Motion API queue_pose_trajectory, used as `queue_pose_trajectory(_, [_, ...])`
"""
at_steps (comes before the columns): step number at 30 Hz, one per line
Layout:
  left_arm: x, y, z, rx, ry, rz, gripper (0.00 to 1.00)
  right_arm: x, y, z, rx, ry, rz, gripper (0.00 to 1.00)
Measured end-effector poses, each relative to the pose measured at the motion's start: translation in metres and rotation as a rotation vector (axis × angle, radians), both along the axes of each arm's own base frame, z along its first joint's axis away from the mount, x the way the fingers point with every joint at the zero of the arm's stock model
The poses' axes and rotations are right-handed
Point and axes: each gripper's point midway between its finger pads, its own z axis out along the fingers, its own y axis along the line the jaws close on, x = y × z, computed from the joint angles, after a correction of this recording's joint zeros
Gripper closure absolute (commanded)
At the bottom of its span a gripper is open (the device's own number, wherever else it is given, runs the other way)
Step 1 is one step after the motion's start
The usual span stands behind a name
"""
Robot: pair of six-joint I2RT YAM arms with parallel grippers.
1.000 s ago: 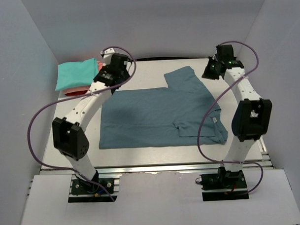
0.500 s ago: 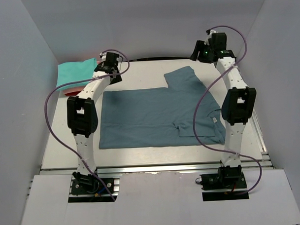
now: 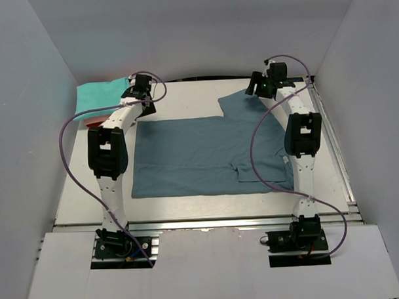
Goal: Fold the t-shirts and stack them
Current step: Grap the side of the flattened tshirt furthest away from the robot with both arms
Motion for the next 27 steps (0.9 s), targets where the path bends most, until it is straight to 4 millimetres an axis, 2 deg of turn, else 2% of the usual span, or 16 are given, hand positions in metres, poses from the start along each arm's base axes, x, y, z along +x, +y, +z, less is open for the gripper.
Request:
queue_pose_trajectory(12, [-0.006, 0.025, -0.047, 0.052, 0.092, 0.036, 0.53, 0.024, 0.001, 0.006, 0.020, -0.096, -0.025, 0.23])
queue_pose_trajectory(20, [-0.007, 0.034, -0.050, 0.067, 0.098, 0.047, 0.54, 0.034, -0.007, 0.009, 0.004, -0.137, -0.057, 0.22])
queue_pose_trajectory(24, [-0.007, 0.039, -0.050, 0.075, 0.098, 0.055, 0.55, 0.035, -0.012, -0.004, 0.002, -0.120, -0.069, 0.22])
queue_pose_trajectory(27, [-0.007, 0.041, -0.050, 0.077, 0.098, 0.058, 0.55, 0.033, -0.015, -0.024, 0.010, -0.084, -0.077, 0.22])
